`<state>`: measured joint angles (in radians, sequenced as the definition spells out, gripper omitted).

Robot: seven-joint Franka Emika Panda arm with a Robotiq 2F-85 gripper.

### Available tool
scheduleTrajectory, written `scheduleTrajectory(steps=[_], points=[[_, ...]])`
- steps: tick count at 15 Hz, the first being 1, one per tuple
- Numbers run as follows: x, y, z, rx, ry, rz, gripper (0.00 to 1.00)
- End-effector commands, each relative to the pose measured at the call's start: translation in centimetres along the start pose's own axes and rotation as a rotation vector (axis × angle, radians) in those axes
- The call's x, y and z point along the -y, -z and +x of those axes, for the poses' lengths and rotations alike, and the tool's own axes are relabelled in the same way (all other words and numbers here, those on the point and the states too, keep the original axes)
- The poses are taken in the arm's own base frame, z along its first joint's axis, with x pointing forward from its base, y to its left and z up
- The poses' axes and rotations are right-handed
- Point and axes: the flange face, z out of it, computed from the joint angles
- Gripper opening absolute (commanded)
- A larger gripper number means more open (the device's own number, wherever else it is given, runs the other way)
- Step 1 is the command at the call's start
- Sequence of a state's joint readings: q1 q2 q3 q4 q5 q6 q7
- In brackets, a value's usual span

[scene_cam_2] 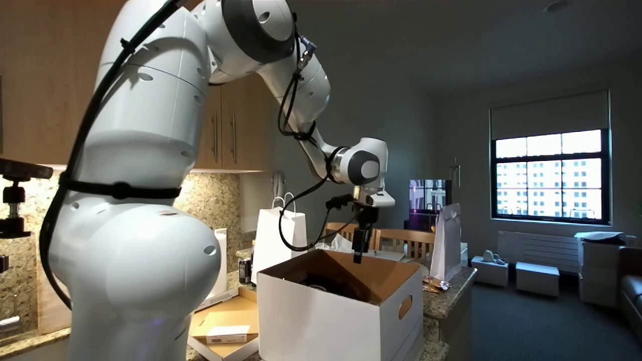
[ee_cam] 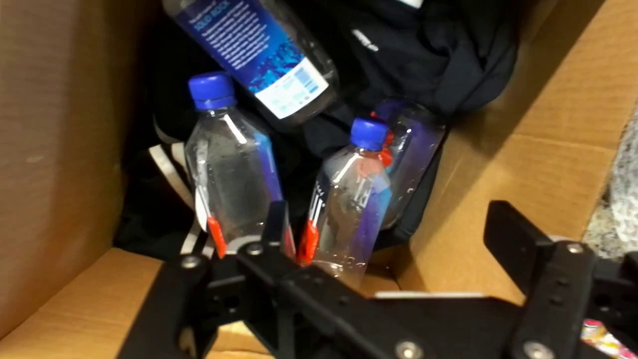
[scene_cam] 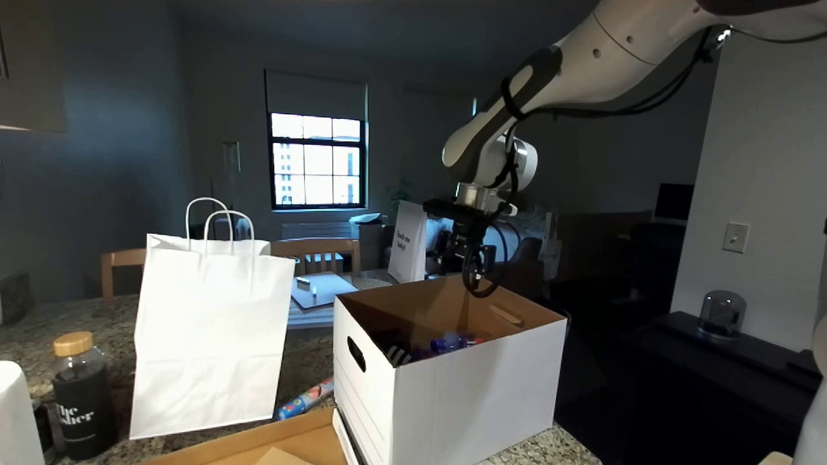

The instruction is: Pick up two bottles from the box and put them on the box cover

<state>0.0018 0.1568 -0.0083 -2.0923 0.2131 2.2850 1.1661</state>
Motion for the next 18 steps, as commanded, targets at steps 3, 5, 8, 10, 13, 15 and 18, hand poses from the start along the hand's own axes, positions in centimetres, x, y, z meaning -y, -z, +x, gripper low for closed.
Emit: scheduleTrajectory(steps=[3,5,8,10,13,15,18], points=[[-1.8,-2.2,1.3,-0.033,-0.045,-0.121,1.00],[-1.7,-3.1,0.7,-0.059,-0.030,-0.085,1.00],[-1.2,-4.2,-0.4,-0.079,-0.009,-0.047,1.00],[-1.4,-4.8,-0.6,-0.092,-0.014,-0.043,1.00],[-1.0,-4.9,-0.6,-0.079,0.000,-0.052,1.00],[-1.1,-5.0,-0.6,-0.081,0.000,-0.053,1.00],[-0.9,-5.1,-0.6,-0.082,0.014,-0.044,1.00]])
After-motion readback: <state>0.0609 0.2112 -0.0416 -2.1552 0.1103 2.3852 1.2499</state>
